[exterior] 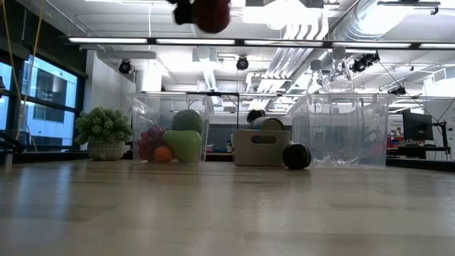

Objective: Pick & Place Food Item
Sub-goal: Put the pomegranate into the left transparent bin

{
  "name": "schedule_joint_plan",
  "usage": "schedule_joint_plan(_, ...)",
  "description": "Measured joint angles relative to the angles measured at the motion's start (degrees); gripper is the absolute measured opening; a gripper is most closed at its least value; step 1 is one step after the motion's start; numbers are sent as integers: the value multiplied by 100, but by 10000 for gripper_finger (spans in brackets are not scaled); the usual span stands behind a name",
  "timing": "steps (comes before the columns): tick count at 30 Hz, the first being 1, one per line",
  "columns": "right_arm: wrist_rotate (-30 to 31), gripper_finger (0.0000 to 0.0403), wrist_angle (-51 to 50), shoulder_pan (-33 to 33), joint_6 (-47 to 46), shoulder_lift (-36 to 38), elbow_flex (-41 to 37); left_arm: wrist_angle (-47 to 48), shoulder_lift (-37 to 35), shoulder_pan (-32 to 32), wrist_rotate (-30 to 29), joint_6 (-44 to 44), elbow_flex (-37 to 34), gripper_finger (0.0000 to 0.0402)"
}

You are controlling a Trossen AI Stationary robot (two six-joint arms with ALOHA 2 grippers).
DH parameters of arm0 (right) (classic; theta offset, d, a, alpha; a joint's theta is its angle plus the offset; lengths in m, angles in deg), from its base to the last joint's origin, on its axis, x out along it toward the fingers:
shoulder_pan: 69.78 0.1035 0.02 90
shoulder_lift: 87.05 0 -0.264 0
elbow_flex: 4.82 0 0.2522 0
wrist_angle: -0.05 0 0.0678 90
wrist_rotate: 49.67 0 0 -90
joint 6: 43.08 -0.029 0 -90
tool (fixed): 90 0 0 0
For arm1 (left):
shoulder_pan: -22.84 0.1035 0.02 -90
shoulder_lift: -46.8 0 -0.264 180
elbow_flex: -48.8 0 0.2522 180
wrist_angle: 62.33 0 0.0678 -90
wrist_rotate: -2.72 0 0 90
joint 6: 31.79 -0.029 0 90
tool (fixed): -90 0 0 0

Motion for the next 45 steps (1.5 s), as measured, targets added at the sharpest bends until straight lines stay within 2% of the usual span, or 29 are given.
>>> schedule_joint_plan(7, -344, 334, -339, 2, 39, -177, 0, 1810, -202, 280, -2133, 157, 0, 362)
schedule_joint_plan(9, -345, 334, -333, 2, 134, -285, 0, 2178, -200, 432, -2480, 212, 0, 362)
schedule_joint_plan(15, -698, 334, -182, 152, 169, -448, 0, 2097, 35, 1027, -2552, 336, 0, 362)
schedule_joint_plan(19, -809, 334, -105, 354, 289, -460, 0, 2188, 288, 1380, -2552, 1489, -1, 362)
schedule_joint_plan(21, -788, 334, -75, 444, 312, -453, 0, 2285, 413, 1498, -2551, 1798, -3, 362)
schedule_joint_plan(31, -771, 334, -138, 802, -224, -452, 0, 2280, 1012, 1687, -2530, 1585, -4, 370)
schedule_joint_plan(34, -771, 334, -178, 971, -165, -452, 0, 2277, 1082, 1686, -2511, 1405, -4, 371)
schedule_joint_plan(37, -776, 334, -202, 1076, -60, -452, 0, 2335, 1105, 1686, -2504, 1758, -4, 371)
schedule_joint_plan(41, -755, 334, -202, 1091, 98, -452, 0, 2483, 1096, 1674, -2234, 1673, -4, 372)
schedule_joint_plan(45, -509, 334, -137, 1091, 128, -452, 0, 2641, 1096, 1675, -2205, 1598, -4, 372)
